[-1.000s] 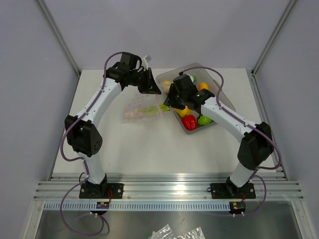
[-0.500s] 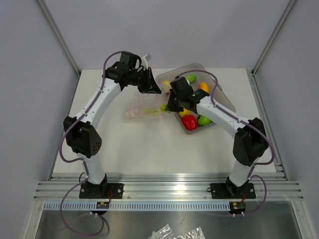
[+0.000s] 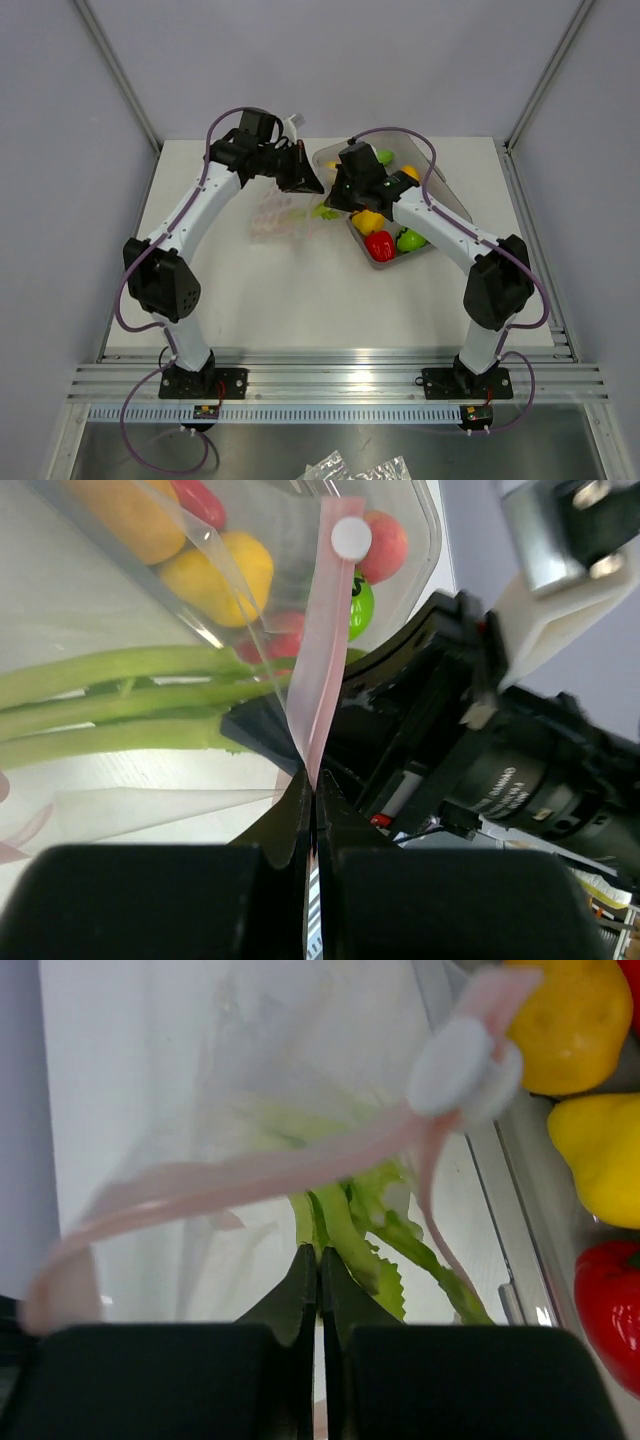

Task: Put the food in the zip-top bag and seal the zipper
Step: Adjust the fake vegetable in the zipper food storage bag.

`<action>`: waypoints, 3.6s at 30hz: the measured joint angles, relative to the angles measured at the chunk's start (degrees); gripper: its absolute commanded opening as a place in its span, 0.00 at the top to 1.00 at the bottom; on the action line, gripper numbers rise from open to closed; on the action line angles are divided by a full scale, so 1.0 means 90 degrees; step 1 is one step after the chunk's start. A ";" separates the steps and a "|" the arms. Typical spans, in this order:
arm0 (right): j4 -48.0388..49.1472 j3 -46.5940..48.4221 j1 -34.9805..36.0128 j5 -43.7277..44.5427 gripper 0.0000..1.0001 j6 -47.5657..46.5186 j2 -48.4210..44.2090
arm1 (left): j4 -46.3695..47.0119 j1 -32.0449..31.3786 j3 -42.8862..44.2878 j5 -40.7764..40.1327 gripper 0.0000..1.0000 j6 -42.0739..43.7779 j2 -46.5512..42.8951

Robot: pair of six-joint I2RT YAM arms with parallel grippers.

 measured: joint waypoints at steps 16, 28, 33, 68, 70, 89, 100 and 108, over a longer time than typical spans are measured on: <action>0.0702 0.0724 -0.0029 0.0272 1.00 0.0209 0.0614 | -0.0002 0.0027 -0.0289 -0.0029 1.00 0.0056 -0.0262; 0.0347 0.0996 -0.0068 0.0437 0.47 0.0270 0.1054 | 0.0090 -0.0061 -0.0287 0.0316 1.00 -0.0015 -0.0301; 0.0250 0.0646 -0.0068 0.0406 0.44 0.0194 0.0665 | 0.0119 -0.0015 -0.0194 0.0369 1.00 -0.0117 -0.0294; -0.0250 0.0639 -0.0180 0.1173 0.80 -0.0129 0.0299 | 0.0449 0.0029 -0.0175 0.0653 1.00 -0.0313 -0.0165; -0.0243 0.0695 -0.0180 0.1258 0.97 -0.0172 0.0299 | 0.0452 0.0027 -0.0175 0.0658 1.00 -0.0313 -0.0165; 0.0498 0.0940 -0.0308 -0.0415 1.00 -0.0163 0.0804 | 0.0299 -0.0063 -0.0185 0.0726 1.00 -0.0141 -0.0160; 0.0070 0.1137 -0.0257 -0.0119 0.74 0.0100 0.1195 | 0.0282 -0.0168 -0.0185 0.0731 1.00 -0.0121 -0.0134; -0.0189 0.0838 -0.0279 0.0189 0.64 -0.0056 0.0488 | 0.0287 -0.0165 -0.0185 0.0784 1.00 -0.0119 -0.0134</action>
